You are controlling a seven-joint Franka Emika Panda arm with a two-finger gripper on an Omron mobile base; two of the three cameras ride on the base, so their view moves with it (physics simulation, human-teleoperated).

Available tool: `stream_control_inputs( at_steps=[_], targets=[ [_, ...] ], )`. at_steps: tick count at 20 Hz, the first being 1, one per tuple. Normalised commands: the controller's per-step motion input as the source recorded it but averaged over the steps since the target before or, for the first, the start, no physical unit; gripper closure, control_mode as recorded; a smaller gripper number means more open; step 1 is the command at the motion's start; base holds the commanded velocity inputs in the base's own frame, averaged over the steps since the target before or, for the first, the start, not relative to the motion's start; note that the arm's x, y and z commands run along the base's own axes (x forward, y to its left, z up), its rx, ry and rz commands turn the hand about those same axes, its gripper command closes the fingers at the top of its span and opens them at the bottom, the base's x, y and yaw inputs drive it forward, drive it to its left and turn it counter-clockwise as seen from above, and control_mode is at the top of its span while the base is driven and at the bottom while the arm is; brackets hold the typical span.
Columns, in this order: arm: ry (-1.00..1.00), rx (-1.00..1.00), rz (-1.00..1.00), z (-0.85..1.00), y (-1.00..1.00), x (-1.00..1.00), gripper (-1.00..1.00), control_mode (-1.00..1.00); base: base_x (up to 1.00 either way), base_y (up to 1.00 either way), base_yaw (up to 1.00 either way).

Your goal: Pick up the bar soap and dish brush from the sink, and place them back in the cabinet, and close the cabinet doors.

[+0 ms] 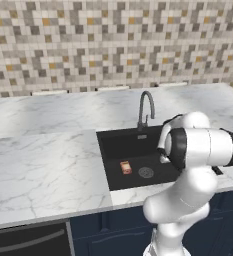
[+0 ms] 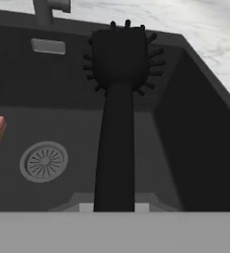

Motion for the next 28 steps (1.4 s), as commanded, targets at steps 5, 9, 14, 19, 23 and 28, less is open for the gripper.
stream_control_inputs(
  at_steps=[5, 9, 14, 19, 23, 28],
  targets=[
    [0.00, 0.00, -0.04, 0.71, -0.10, -0.30, 1.00, -1.00, 0.00, 0.00, 0.00],
    [0.00, 0.00, -0.02, 0.72, -0.11, -0.22, 1.00, -1.00, 0.00, 0.00, 0.00],
    [0.00, 0.00, -0.01, 0.73, -0.11, -0.19, 1.00, -1.00, 0.00, 0.00, 0.00],
    [0.00, 0.00, 0.00, 0.70, -0.05, -0.04, 1.00, -1.00, 0.00, 0.00, 0.00],
    [0.00, 0.00, 0.00, 0.67, -0.04, 0.00, 1.00, -1.00, 0.00, 0.00, 0.00],
    [0.01, 0.01, 0.00, 0.73, -0.08, -0.13, 1.00, -1.00, 0.00, 0.00, 0.00]
  ],
)
